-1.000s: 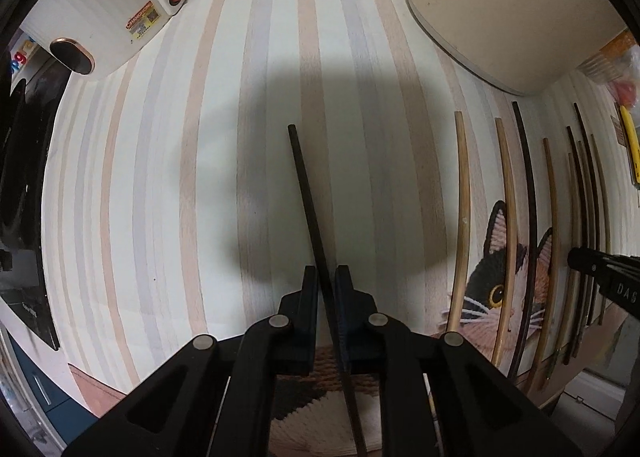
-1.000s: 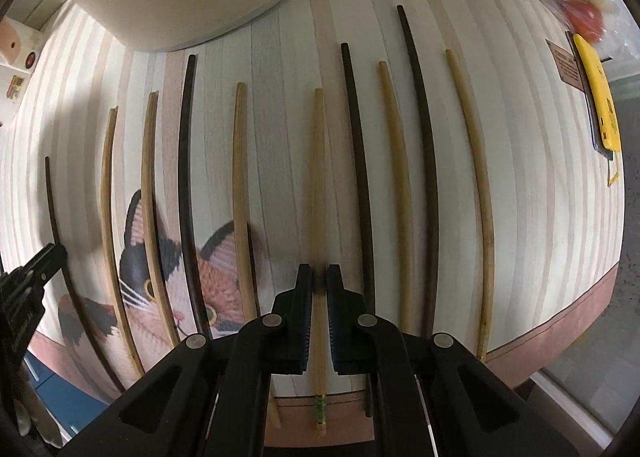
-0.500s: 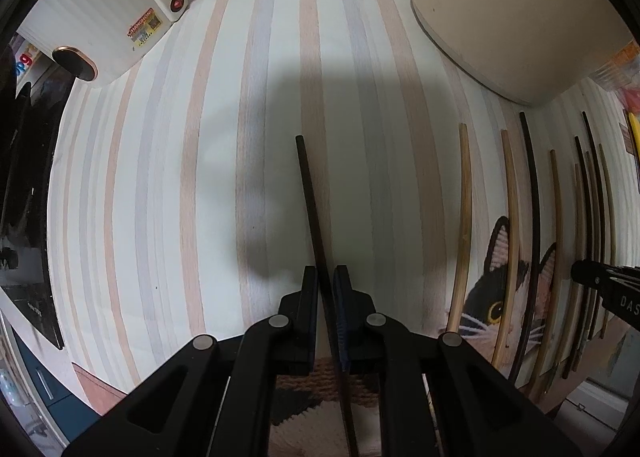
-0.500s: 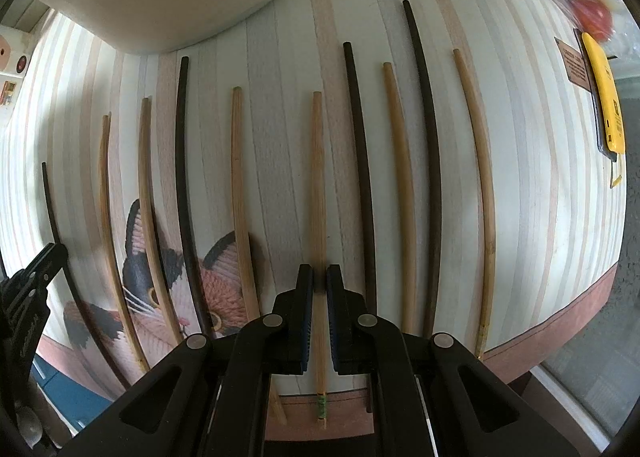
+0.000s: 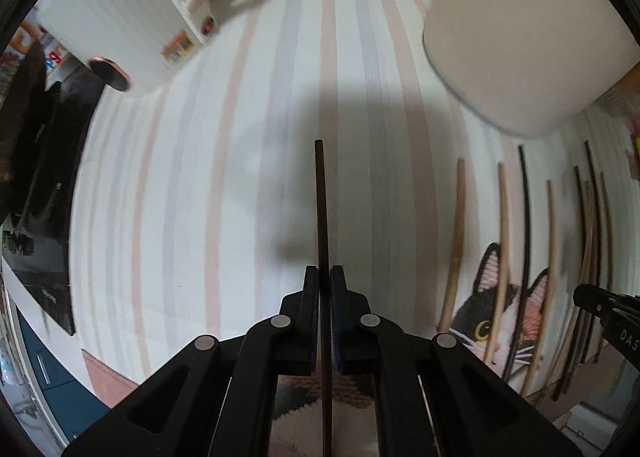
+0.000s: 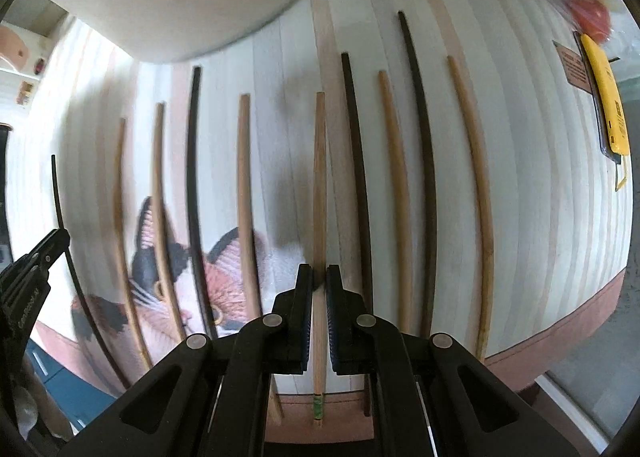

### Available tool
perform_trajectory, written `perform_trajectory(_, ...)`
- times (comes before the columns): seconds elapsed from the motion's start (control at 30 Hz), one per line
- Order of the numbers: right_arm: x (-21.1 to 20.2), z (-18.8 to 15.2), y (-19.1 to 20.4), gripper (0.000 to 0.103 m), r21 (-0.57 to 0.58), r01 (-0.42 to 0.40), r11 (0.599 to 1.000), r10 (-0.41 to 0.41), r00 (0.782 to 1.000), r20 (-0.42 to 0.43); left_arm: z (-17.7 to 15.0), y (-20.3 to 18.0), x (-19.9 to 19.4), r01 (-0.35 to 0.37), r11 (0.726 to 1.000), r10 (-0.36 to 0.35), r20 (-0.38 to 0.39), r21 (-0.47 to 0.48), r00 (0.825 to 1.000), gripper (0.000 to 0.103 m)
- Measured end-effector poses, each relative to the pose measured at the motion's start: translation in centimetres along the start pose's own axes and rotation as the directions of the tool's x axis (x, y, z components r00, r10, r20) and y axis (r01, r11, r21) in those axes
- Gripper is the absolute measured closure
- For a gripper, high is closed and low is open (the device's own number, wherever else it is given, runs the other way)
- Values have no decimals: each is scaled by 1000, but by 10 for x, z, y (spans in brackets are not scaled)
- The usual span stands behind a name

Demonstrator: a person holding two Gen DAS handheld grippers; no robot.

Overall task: Organize utensils
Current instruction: 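Grasp a black chopstick with the left tool while the right tool grasps a light wooden chopstick, then lift both chopsticks and lower them into the beige chopstick holder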

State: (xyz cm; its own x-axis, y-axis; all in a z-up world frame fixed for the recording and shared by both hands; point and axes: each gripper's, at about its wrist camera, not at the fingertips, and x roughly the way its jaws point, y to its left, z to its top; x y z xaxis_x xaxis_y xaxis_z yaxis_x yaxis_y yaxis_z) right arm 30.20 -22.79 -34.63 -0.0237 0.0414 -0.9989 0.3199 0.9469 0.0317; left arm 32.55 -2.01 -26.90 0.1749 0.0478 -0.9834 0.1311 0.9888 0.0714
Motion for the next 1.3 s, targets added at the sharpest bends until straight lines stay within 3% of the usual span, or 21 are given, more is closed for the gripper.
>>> perform_trajectory(0.23,-42,-12,-3,96,-27,-75,997,78,989,129,-5,6,-50,14,999,-9,91,-52,996,100)
perform_trajectory(0.47,-79,-28,-6,96,-53,-92,994,102,964,245,-17,16,-85,9,995,9,181,-96,983,100)
perform_trajectory(0.77,-116,-17,-11,96,-69,-72,995,92,928,360,-12,19,-112,-31,994,63,307,-109,950,100)
perform_trajectory(1.03,-142,-6,-16,96,-52,-120,991,130,899,419,-3,15,-146,10,995,31,386,-101,922,101)
perform_trajectory(1.3,-190,1,-16,96,-87,-181,980,201,850,487,13,13,-192,68,993,-17,465,-93,885,101)
